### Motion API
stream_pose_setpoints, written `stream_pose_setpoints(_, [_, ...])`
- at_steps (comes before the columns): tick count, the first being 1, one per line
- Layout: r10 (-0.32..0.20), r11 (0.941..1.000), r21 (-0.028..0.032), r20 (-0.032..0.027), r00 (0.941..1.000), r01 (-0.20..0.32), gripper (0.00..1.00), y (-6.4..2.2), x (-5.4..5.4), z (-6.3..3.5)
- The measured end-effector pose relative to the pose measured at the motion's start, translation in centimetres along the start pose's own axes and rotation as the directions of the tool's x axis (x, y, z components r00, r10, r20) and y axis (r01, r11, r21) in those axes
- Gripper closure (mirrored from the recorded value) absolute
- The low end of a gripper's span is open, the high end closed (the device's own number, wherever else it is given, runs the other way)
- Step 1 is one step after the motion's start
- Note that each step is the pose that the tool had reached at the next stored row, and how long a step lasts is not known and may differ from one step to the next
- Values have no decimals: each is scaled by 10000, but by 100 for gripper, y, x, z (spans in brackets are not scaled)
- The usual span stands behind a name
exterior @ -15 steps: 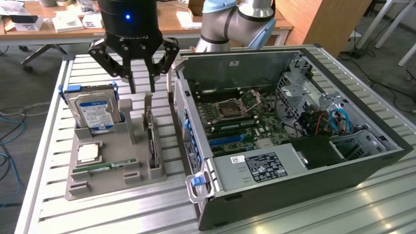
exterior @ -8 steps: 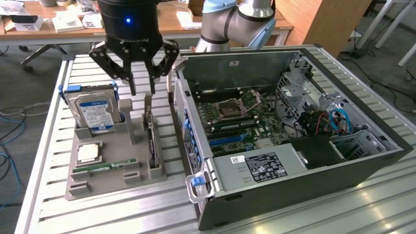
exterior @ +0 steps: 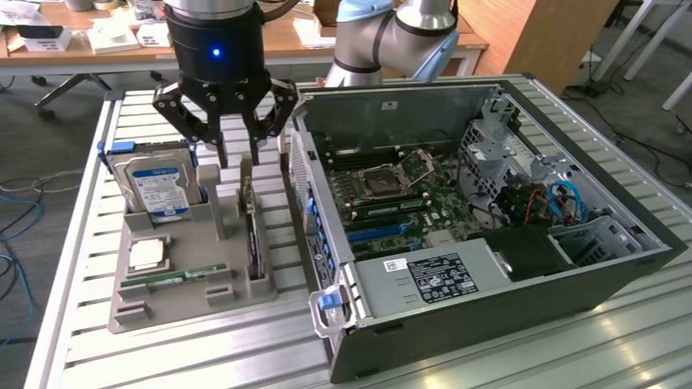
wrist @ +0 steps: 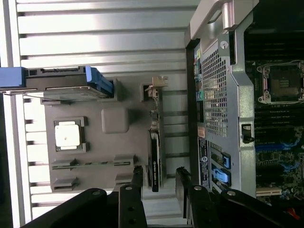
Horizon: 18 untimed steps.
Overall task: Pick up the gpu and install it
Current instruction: 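Pick up the gpu and move the gpu toward the slot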
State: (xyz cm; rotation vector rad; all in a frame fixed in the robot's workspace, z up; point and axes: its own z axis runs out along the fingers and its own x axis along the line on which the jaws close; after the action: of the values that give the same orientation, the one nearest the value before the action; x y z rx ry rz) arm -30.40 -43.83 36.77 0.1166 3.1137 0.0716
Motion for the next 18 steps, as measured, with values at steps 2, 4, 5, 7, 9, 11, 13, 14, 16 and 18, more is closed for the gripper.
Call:
stream_pose_setpoints(2, [0,10000,-2,-1,10000,0,59,-2,1,35])
stream_pose_setpoints(4, [1,10000,-7,-1,10000,-1,59,-3,2,73])
stream_pose_setpoints(5, [0,10000,-11,-2,10000,0,59,-4,2,91])
stream_pose_setpoints(7, [1,10000,-22,-1,10000,-1,59,-6,3,120])
stream_pose_setpoints(9, [2,10000,-33,-2,10000,-2,59,-7,4,146])
stream_pose_setpoints(11, [1,10000,-45,-3,10000,-1,59,-8,4,168])
stream_pose_setpoints(13, [2,10000,-44,-5,10000,-2,59,-8,4,170])
stream_pose_setpoints(14, [2,10000,-42,-6,10000,-2,59,-8,4,170])
stream_pose_setpoints(16, [-1,10000,-47,-4,10000,1,59,-8,-5,178])
stream_pose_setpoints(18, [1,10000,-46,-4,10000,-1,59,-5,-41,184])
